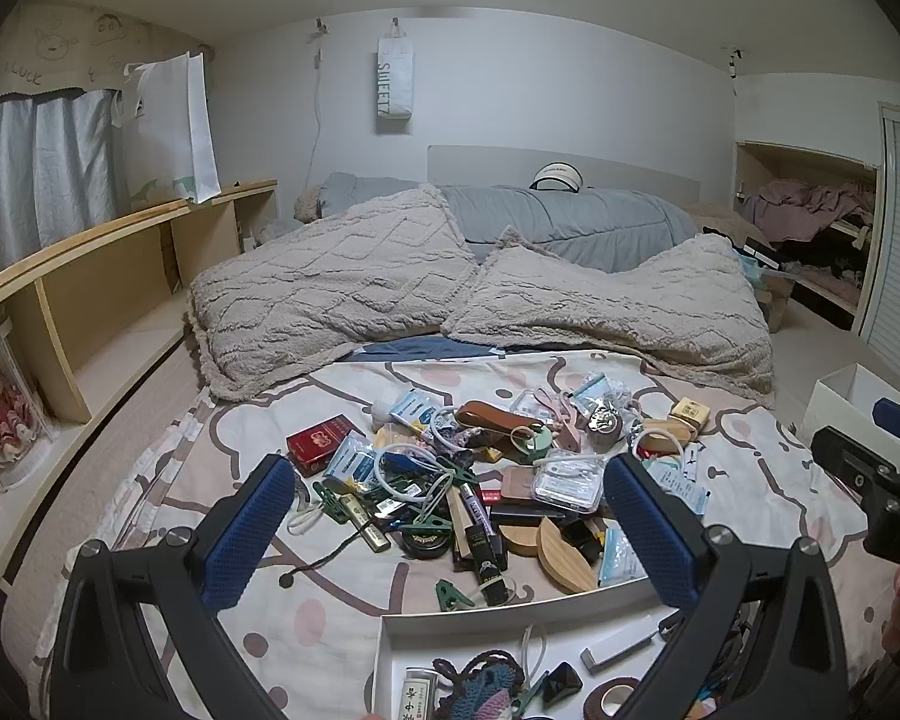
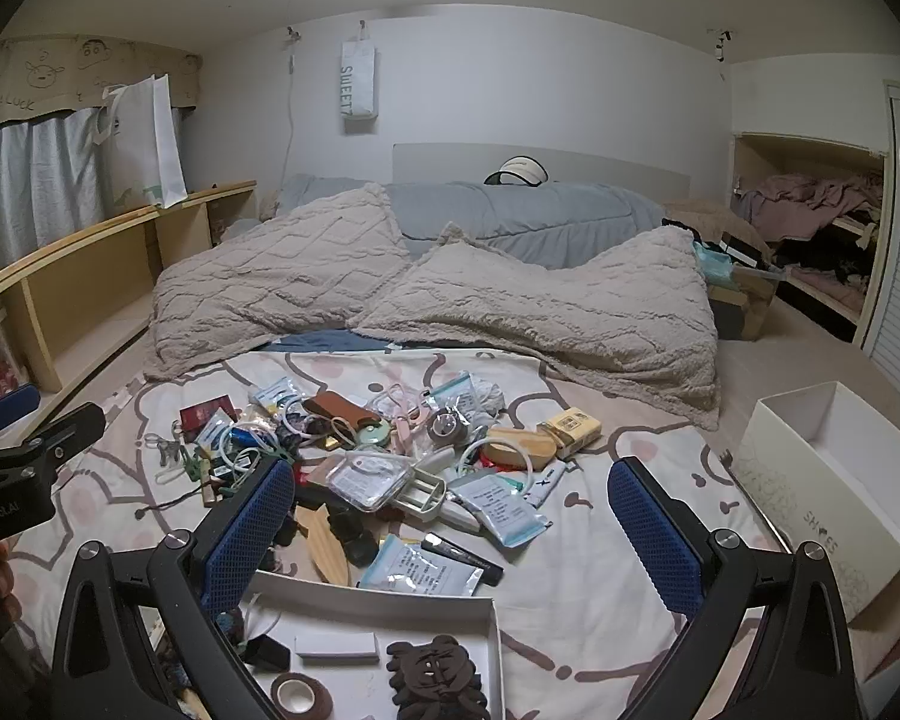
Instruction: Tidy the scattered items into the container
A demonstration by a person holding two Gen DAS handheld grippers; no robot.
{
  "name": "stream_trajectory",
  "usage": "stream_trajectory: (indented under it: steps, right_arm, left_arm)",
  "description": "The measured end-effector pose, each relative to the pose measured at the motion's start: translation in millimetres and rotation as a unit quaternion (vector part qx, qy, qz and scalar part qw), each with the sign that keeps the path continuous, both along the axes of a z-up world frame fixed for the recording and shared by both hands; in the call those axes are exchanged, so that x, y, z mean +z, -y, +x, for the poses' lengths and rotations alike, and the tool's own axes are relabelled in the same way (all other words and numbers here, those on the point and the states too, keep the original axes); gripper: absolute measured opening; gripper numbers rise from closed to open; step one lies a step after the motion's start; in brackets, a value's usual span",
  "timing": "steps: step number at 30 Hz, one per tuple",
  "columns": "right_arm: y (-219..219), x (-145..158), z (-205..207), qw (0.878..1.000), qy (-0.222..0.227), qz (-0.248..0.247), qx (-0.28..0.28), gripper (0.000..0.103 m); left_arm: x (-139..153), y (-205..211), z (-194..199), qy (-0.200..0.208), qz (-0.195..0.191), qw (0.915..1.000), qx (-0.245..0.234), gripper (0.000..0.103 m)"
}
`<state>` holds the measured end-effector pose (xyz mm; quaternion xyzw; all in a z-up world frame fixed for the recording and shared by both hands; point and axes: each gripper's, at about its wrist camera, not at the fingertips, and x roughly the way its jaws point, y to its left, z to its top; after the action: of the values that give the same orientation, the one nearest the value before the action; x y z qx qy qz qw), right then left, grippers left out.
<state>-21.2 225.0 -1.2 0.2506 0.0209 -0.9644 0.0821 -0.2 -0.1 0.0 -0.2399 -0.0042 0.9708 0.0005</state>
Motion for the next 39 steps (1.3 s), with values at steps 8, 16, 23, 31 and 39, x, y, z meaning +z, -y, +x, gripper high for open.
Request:
stream_trajectory:
  steps: [8, 16, 23, 31, 39]
  right_arm:
    - [-0.2, -0.5, -0.2, 1.0, 0.0, 0.001, 0.003, 0.103]
    - [2.1, -3.0, 0.0, 1.0, -0.001, 0.002, 0.003, 0.103]
    - [2.2, -2.7, 0.1, 1.0, 0.0, 0.003, 0.004, 0.103]
    - [2.4, -3.0, 0.3, 1.0, 0.0, 0.003, 0.004, 0.103]
    - [2.5, -2.9, 0.3, 1.0, 0.001, 0.003, 0.004, 0.103]
  left_arm:
    - [0.0, -0.1, 0.0, 0.0, -0.001, 1.0, 0.0, 0.103]
    - [0.0, -0.2, 0.0, 0.0, -0.001, 1.0, 0.0, 0.103]
    - [0.0, -0.2, 0.0, 0.001, -0.002, 1.0, 0.001, 0.103]
    - [0.0, -0.2, -0.1, 0.001, -0.002, 1.0, 0.001, 0.103]
    - [0.0, -0.2, -0.1, 0.001, -0.002, 1.0, 0.001, 0.103]
